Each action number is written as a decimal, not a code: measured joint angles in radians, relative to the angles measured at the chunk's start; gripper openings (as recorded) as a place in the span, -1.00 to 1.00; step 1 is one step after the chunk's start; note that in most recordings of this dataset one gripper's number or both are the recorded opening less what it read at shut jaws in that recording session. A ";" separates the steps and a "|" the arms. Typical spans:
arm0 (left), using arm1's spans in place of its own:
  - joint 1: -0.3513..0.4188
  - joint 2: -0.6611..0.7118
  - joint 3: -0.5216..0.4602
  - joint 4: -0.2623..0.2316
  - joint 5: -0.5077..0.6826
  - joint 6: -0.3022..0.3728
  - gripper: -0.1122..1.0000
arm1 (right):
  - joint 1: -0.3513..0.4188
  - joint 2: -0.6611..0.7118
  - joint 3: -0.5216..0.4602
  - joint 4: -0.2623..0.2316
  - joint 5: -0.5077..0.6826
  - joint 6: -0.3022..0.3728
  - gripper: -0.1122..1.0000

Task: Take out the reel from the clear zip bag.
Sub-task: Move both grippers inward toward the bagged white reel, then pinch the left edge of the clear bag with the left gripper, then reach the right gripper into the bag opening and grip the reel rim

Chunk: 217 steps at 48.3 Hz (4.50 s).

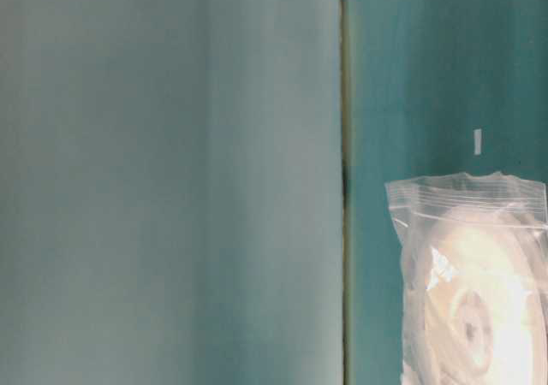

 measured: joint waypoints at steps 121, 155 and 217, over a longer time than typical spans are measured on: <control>0.310 0.755 0.224 0.014 -0.316 -0.802 0.89 | -0.049 0.652 -0.199 0.426 -0.017 0.270 -0.80; 0.311 0.928 0.143 0.015 -0.390 -0.821 0.66 | -0.038 0.653 -0.201 0.426 -0.017 0.270 -0.80; 0.316 0.931 0.095 0.015 -0.252 -0.802 -0.83 | -0.101 1.000 -0.347 0.549 0.129 0.414 0.62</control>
